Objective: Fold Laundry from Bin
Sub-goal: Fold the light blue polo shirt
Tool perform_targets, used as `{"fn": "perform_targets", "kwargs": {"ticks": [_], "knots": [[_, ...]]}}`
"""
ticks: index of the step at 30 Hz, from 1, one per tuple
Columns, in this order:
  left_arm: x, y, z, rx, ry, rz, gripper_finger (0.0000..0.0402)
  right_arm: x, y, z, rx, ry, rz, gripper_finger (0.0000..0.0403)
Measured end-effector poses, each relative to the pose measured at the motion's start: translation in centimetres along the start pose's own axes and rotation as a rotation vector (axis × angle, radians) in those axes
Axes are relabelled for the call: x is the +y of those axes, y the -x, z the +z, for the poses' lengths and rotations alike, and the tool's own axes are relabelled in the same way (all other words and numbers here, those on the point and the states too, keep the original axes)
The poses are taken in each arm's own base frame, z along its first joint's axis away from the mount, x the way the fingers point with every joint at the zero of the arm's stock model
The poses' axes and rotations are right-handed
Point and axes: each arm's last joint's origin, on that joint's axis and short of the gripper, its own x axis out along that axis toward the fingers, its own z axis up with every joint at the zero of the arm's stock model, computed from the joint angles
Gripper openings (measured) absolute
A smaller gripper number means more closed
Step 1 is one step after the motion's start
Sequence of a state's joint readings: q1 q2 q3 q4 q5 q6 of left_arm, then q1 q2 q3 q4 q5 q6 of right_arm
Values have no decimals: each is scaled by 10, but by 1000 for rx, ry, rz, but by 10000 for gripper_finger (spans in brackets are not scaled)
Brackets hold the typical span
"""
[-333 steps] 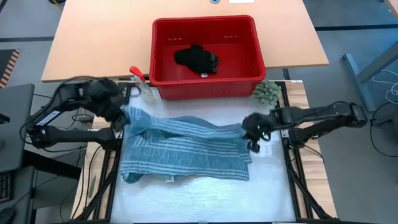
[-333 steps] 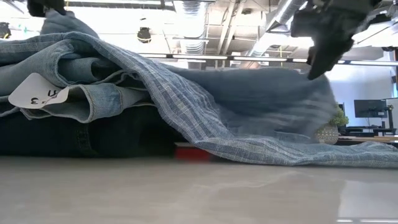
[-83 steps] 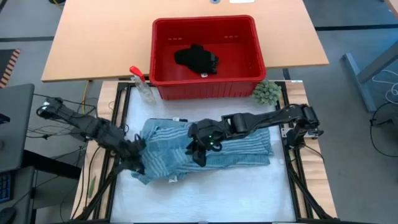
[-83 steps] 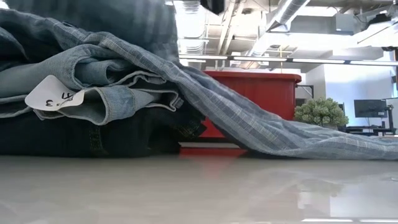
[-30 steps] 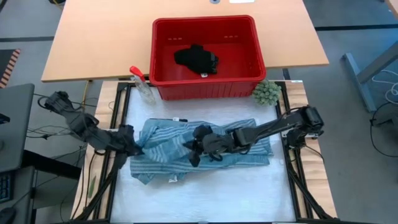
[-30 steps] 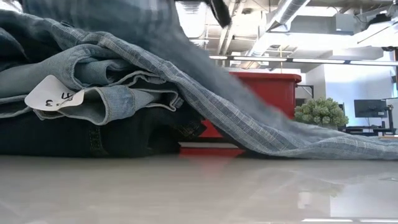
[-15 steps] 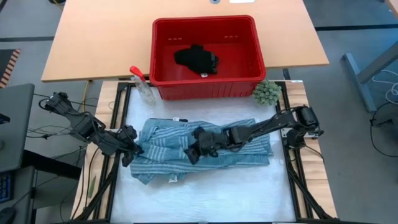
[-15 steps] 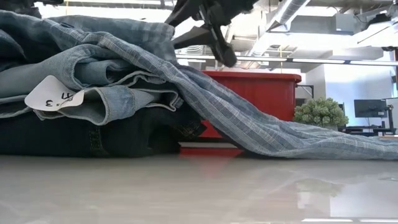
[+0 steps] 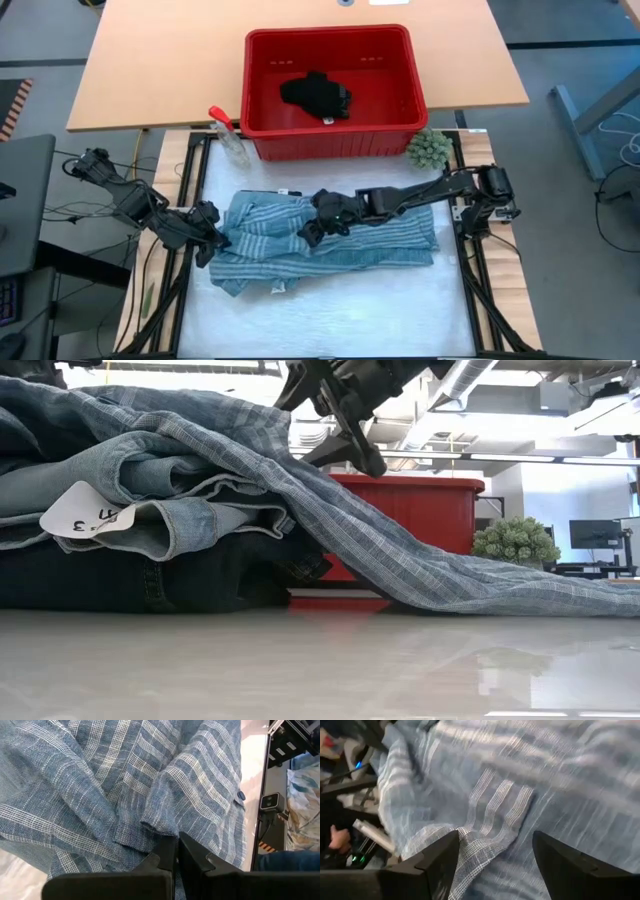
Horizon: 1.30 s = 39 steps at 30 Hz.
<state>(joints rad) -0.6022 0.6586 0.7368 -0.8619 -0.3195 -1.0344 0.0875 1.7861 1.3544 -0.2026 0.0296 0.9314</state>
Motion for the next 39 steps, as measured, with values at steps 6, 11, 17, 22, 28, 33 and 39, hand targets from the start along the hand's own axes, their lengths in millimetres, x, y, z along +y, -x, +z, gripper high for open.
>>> {"fn": "perform_targets", "kwargs": {"ticks": [6, 11, 17, 22, 28, 33, 39], "knots": [[0, 0, 0, 0, -1, 0, 0, -4, 12, 7, 22, 2, -15, 282], [0, 0, 0, 0, -1, -1, 0, -10, 11, 20, -37, -21, -14, 282], [-1, 0, 0, -5, 2, -7, 0, -11, 11, 23, -47, -24, -13, 282], [-1, 0, 1, -7, 2, -6, 0, -7, 8, 19, -50, -14, 8, 282], [-1, 0, 1, -11, 0, -2, 0, -12, -15, 14, -24, -37, 47, 282], [-1, 0, 1, -10, 8, -3, 0, -14, -17, 14, -34, -32, 28, 276], [-1, 0, 1, -10, 8, -2, 0, -11, -12, 16, -40, -40, 38, 208]]}}
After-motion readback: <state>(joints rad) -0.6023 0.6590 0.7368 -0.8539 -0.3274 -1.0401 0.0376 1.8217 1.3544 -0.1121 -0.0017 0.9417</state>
